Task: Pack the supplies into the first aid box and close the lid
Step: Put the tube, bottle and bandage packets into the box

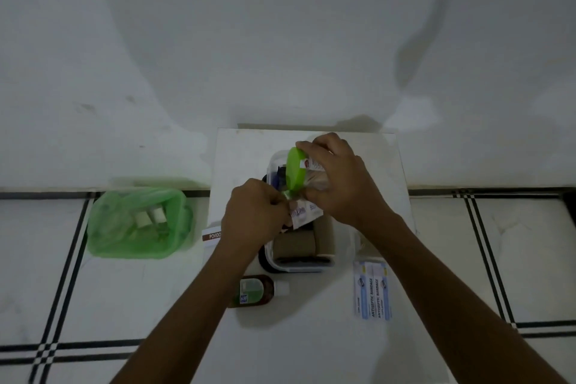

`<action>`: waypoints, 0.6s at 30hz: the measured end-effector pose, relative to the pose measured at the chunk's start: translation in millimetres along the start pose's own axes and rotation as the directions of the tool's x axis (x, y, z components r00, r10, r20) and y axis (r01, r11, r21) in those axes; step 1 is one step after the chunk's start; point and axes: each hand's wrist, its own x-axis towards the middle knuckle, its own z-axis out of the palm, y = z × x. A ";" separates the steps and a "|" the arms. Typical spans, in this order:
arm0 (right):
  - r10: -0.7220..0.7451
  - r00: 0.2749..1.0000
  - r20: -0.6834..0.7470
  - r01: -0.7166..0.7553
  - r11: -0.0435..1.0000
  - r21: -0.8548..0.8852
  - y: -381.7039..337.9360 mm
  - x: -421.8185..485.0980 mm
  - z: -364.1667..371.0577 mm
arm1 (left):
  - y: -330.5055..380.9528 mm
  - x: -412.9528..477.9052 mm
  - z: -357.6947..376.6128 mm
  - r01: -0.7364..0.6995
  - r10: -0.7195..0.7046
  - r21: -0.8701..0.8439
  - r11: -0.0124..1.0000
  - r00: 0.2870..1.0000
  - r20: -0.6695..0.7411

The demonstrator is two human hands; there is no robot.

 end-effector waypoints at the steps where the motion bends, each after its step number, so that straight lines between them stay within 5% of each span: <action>1: -0.002 1.000 -0.005 0.002 1.000 -0.003 0.1 0.1 -0.2 | 0.2 1.6 -1.5 0.009 -0.009 -0.011 1.000 1.000 0.022; 7: 0.022 0.999 0.034 -0.025 0.995 0.099 4.0 5.2 -6.3 | 3.2 6.0 -10.2 0.098 -0.080 -0.109 0.989 0.984 0.161; 11: 0.007 0.997 0.083 0.002 0.995 -0.100 0.1 7.4 -5.3 | 7.6 1.0 5.9 0.018 -0.019 0.227 0.974 1.000 0.003; 18: -0.086 0.995 -0.051 0.064 0.935 -0.348 3.8 1.7 18.6 | 12.0 -11.5 22.6 0.025 0.077 0.647 0.762 0.989 -0.129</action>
